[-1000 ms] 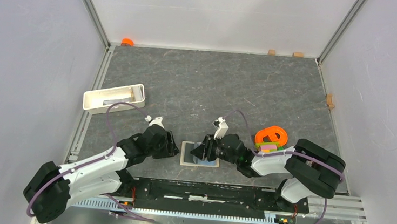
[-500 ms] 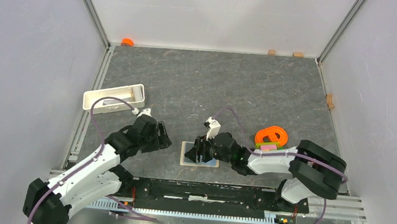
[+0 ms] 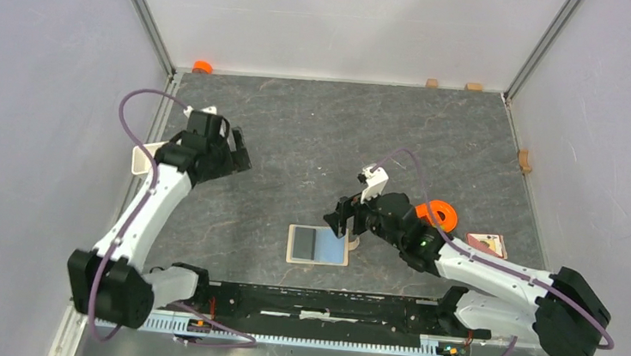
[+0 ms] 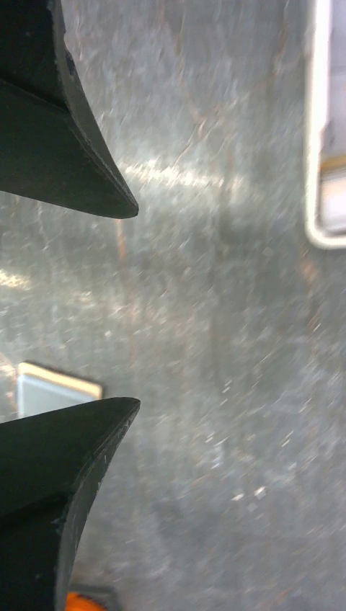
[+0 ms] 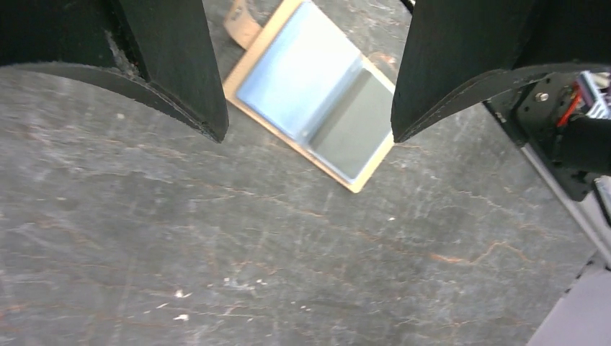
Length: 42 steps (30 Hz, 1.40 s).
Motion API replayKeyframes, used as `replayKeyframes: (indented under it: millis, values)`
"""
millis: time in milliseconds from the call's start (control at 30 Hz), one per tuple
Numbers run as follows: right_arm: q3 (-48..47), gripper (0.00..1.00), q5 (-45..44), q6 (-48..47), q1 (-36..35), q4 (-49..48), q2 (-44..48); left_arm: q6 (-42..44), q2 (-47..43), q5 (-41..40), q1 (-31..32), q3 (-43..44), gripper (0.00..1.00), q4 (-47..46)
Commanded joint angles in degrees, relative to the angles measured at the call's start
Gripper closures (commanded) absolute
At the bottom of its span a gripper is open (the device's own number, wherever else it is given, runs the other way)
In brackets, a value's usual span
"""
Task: Put the credit cards into the card holder
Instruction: Pick up the credit card from the storage box.
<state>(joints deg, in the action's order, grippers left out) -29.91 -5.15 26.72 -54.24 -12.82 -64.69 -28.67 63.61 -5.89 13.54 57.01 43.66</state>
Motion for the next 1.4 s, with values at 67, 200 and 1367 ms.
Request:
replayKeyframes:
  millis: [67, 200, 1367]
  values:
    - [-1.70, 0.10, 2.31, -7.84, 3.66, 5.28, 5.51, 7.45, 14.35, 0.67, -9.53, 10.87, 0.00, -2.11]
    - [-0.13, 0.12, 3.29, -8.61, 5.12, 4.77, 7.62, 7.81, 24.61, -3.67, -12.79, 15.03, 0.03, -6.18]
    - [6.94, 0.21, 10.00, -5.01, 10.38, 0.32, 9.01, 11.02, 42.55, -2.40, -17.93, 23.27, 0.31, -8.28]
